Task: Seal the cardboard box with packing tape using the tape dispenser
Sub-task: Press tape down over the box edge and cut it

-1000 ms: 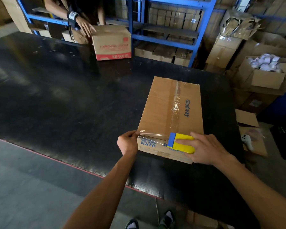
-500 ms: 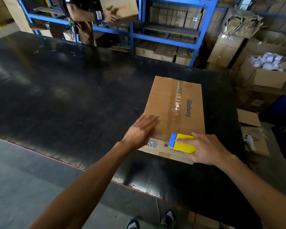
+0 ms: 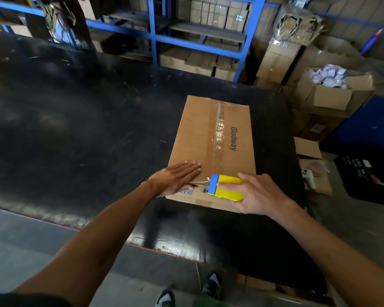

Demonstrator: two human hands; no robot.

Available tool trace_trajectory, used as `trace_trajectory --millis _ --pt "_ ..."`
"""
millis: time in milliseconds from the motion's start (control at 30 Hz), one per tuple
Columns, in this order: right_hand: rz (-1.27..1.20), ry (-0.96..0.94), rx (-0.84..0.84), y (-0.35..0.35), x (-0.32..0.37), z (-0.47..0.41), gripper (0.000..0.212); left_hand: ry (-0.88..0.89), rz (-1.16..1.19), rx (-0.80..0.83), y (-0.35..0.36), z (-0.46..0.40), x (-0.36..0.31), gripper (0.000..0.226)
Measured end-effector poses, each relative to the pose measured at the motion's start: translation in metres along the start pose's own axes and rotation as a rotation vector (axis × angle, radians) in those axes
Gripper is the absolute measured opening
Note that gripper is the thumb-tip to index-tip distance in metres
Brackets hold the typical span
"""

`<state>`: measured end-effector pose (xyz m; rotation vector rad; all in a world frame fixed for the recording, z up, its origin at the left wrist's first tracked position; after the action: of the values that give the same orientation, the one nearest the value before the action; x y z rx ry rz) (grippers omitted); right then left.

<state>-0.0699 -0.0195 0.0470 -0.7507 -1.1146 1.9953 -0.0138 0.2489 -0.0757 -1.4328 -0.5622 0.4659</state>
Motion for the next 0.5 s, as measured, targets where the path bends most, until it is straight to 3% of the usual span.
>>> trace_trajectory --millis 133,300,500 --pt "0.011 -0.031 0.017 0.008 -0.011 0.010 0.060 -0.020 0.013 -0.015 -0.001 0.002 0.000 0.064" --pt "-0.031 0.079 0.073 0.026 -0.053 0.044 0.063 -0.015 0.020 -0.005 0.002 0.001 0.000 0.065" --pt "0.001 0.083 0.104 0.030 -0.057 0.045 0.064 0.150 -0.090 0.099 -0.001 0.012 0.021 0.066"
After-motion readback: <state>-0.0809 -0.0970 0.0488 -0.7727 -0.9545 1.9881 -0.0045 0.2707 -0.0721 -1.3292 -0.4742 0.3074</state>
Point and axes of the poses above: each hand's wrist, its own z-axis away from the middle knuckle, its own y-axis out of the palm, x = y × z, the point moved 2 cm from there along -z, towards the middle knuckle, and after that the axes turned 14 degrees about x, right-handed, at the moved point
